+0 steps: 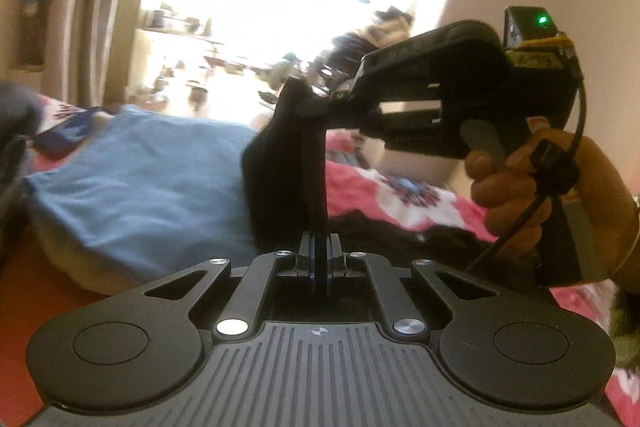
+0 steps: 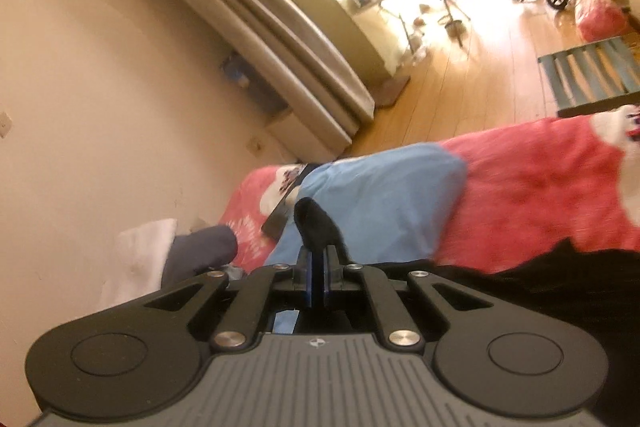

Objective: Fold clothes

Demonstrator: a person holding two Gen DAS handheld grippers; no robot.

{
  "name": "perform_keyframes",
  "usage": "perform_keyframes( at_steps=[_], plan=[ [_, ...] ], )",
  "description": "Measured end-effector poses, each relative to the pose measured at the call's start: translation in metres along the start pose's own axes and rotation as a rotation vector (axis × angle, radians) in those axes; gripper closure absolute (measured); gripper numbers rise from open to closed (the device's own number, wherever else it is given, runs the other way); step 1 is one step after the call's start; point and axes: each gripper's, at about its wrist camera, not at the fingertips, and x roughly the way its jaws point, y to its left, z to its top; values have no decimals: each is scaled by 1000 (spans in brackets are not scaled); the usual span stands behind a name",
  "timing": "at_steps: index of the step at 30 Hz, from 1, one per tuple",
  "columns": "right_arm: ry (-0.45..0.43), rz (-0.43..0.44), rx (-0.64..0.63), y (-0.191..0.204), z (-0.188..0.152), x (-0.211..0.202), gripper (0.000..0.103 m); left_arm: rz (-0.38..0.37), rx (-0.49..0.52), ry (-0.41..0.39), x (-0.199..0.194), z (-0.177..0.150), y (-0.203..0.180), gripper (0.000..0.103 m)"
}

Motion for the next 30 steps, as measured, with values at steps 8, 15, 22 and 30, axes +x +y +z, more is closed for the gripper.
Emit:
perform_keyframes(
  at_steps=[8,15,22,30],
  plan=[
    [-35,-80,119,-90,-31,-15,95,-42,128,208,52,-37,-35,97],
    [-36,-163,290,-156,-51,-9,83,-83,82,341,47,-57,-23,81],
    [-2,-206,32,-112,-35,-29,75,-11,160,282,40,-46,-5,81],
    [204,-161,-610,-5,-85,-11,73,51,312,310,58,-55,-3,81]
  ],
)
